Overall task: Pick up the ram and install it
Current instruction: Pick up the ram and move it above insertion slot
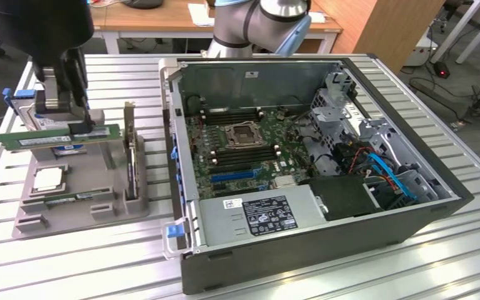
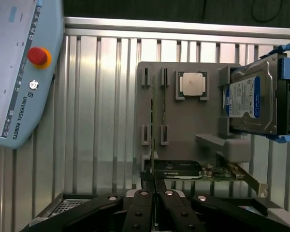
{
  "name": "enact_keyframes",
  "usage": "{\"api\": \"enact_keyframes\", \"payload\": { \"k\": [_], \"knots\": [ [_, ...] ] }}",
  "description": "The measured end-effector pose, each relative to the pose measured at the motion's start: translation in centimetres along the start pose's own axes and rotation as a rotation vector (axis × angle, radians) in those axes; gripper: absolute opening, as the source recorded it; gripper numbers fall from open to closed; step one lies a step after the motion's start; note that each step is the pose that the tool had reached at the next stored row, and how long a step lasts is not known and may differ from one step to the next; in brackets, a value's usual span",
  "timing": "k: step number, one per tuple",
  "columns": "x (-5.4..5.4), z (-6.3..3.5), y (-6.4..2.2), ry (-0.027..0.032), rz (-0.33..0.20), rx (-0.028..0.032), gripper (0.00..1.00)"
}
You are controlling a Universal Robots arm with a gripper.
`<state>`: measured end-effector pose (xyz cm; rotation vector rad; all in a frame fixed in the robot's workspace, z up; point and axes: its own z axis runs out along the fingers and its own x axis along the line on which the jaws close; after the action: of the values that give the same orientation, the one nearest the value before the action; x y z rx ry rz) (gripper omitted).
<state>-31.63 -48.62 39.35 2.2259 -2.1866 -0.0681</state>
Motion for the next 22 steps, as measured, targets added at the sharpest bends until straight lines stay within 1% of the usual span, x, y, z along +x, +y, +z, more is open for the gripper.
{"api": "enact_keyframes", "payload": {
  "k": [22],
  "knots": [
    [0.1, -0.23, -5.19, 0.0, 0.0, -0.0002, 0.11]
  ]
}}
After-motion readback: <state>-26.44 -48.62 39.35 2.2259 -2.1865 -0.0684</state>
